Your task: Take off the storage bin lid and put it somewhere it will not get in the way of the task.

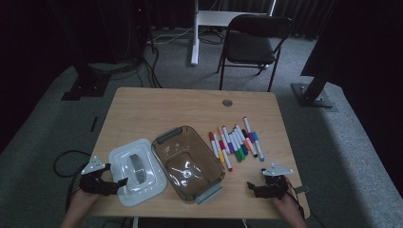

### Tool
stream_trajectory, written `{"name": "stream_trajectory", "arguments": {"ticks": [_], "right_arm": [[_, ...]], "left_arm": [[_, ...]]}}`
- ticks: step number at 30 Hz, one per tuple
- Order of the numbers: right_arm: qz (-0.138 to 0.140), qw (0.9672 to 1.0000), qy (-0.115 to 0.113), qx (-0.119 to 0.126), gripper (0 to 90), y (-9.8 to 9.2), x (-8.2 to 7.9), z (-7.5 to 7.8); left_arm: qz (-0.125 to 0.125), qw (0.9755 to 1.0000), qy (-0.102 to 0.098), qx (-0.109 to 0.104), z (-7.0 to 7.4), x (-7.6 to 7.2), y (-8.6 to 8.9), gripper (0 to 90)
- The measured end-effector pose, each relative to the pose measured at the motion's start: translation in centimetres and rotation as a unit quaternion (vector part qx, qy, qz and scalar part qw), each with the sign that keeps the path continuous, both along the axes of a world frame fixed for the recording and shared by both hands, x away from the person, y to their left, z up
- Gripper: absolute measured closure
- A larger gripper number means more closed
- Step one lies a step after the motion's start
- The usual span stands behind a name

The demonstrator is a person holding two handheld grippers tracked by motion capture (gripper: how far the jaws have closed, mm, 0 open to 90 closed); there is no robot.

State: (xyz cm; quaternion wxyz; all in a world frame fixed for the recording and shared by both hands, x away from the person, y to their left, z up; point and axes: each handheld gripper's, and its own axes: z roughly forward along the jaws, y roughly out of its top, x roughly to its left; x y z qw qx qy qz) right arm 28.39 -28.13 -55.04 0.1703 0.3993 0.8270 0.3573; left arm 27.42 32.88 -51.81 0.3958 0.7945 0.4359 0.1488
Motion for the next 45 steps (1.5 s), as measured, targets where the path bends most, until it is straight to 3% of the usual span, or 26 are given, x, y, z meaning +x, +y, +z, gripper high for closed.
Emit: {"name": "stream_trajectory", "arguments": {"ticks": [6, 12, 14, 19, 21, 23, 28, 29, 31, 35, 38, 43, 45], "right_arm": [[0.000, 1.0000, 0.000, 0.000, 13.6, 0.0, 0.0, 0.0], [0.000, 1.0000, 0.000, 0.000, 13.6, 0.0, 0.0, 0.0], [0.000, 1.0000, 0.000, 0.000, 13.6, 0.0, 0.0, 0.0], [0.000, 1.0000, 0.000, 0.000, 13.6, 0.0, 0.0, 0.0], [0.000, 1.0000, 0.000, 0.000, 13.6, 0.0, 0.0, 0.0], [0.000, 1.0000, 0.000, 0.000, 13.6, 0.0, 0.0, 0.0], [0.000, 1.0000, 0.000, 0.000, 13.6, 0.0, 0.0, 0.0], [0.000, 1.0000, 0.000, 0.000, 13.6, 0.0, 0.0, 0.0], [0.000, 1.0000, 0.000, 0.000, 13.6, 0.0, 0.0, 0.0], [0.000, 1.0000, 0.000, 0.000, 13.6, 0.0, 0.0, 0.0], [0.000, 1.0000, 0.000, 0.000, 13.6, 0.0, 0.0, 0.0], [0.000, 1.0000, 0.000, 0.000, 13.6, 0.0, 0.0, 0.0], [0.000, 1.0000, -0.001, 0.000, 13.6, 0.0, 0.0, 0.0]], "left_arm": [[0.012, 0.9996, -0.020, 0.019, -0.3, -0.8, 1.1, 0.5], [0.039, 0.9978, -0.008, 0.053, -0.8, -1.2, 2.4, 0.5], [0.039, 0.9978, -0.008, 0.053, -0.8, -1.2, 2.4, 0.5], [0.079, 0.9949, 0.003, 0.063, -1.7, -1.0, 3.6, 0.5], [0.104, 0.9933, -0.001, 0.051, -1.9, -0.8, 4.2, 0.5], [0.114, 0.9916, 0.001, 0.061, -2.1, -0.7, 4.4, 0.5], [0.117, 0.9903, 0.010, 0.073, -2.5, -0.4, 4.5, 0.5], [0.114, 0.9889, 0.006, 0.095, -2.7, -0.3, 4.3, 0.5], [0.106, 0.9901, 0.010, 0.091, -2.8, -0.2, 4.1, 0.6], [0.110, 0.9902, 0.020, 0.083, -2.8, 0.2, 4.1, 0.5], [0.130, 0.9880, 0.023, 0.081, -2.8, 0.3, 3.9, 0.5], [0.140, 0.9866, 0.024, 0.081, -2.8, 0.2, 3.8, 0.5], [0.154, 0.9846, 0.025, 0.079, -2.8, 0.3, 3.7, 0.5]]}}
